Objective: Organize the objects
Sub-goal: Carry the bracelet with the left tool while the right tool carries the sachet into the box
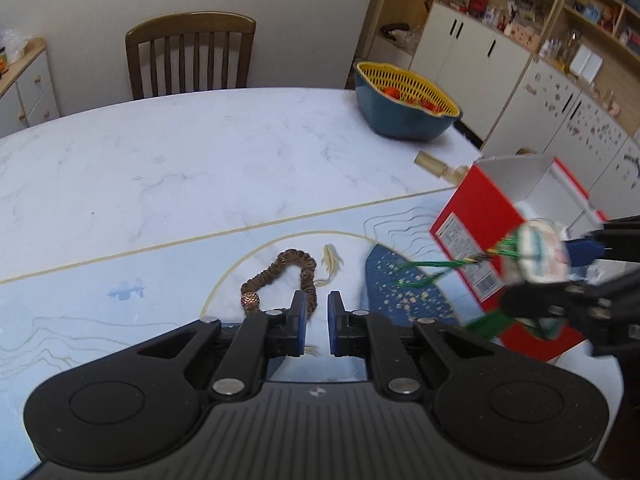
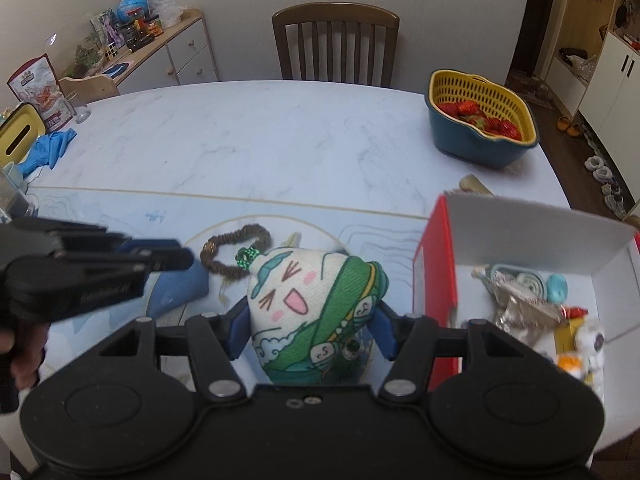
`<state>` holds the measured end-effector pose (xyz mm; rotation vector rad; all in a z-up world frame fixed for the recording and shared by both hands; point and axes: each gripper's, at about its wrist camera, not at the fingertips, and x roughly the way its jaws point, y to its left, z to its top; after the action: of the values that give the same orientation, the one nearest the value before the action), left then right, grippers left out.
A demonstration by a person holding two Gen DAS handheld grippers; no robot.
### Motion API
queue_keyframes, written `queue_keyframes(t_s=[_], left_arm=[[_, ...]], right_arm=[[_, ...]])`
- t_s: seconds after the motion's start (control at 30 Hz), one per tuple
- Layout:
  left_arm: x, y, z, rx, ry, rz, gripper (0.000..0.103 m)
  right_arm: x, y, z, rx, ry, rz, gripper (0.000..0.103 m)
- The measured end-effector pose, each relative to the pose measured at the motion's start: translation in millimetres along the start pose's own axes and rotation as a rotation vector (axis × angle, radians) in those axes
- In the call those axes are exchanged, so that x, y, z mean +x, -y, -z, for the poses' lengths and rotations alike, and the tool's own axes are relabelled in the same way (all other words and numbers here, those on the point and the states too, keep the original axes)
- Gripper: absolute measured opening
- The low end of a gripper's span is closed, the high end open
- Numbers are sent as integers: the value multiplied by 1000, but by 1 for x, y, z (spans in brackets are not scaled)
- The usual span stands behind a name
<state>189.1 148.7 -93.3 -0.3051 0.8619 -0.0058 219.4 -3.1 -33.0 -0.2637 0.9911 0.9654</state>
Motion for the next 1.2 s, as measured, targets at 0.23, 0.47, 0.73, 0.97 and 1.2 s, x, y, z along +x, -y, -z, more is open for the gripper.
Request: queue_keyframes(t_s=[0.23,0.47,0.73,0.97,1.2], left_arm=[[32,-2,-1,6,-53,8,12],[58,-7,-6,28,-75,2,13],[70,-18,-14,6,-67,42,61],[88,-18,-19,48,-99,8,67],[97,-14,-17,98,-105,-17,66]], right_arm=[[-18,9,25,30,-9,-7,59],[-28,17,43,58,-25,2,59],[-32,25,54,96,-38,17,59],[-33,31,58,121,-45,25,59],[-30,32,58,130,-51,30,59]])
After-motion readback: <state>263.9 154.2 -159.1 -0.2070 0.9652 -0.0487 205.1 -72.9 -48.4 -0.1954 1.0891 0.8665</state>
